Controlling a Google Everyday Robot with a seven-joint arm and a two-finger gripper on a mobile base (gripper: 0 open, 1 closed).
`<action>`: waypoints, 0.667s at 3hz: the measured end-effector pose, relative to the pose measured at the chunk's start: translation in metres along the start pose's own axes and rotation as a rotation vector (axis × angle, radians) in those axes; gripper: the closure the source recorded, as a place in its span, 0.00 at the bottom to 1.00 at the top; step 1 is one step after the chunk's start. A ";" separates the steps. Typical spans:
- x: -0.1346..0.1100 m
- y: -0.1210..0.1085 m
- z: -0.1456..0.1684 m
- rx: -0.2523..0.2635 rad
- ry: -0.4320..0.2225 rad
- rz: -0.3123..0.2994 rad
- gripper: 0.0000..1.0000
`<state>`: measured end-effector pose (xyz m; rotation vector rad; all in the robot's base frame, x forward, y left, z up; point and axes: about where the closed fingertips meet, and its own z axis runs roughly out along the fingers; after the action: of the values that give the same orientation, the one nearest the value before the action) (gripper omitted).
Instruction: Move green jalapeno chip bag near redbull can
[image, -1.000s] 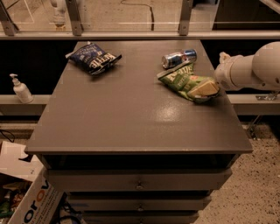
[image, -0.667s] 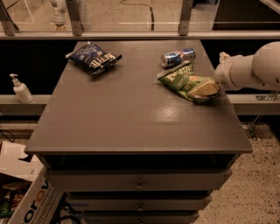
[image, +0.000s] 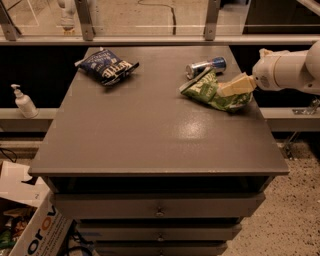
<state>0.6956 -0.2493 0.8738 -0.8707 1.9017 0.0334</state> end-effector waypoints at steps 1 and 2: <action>-0.001 0.000 0.000 0.000 -0.001 -0.001 0.00; -0.001 -0.006 -0.002 0.005 -0.009 -0.006 0.00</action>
Offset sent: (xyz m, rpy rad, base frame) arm 0.0040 -0.0187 0.0101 -0.0019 -0.0311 -0.0043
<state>0.6977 -0.2545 0.8778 -0.8712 1.8895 0.0286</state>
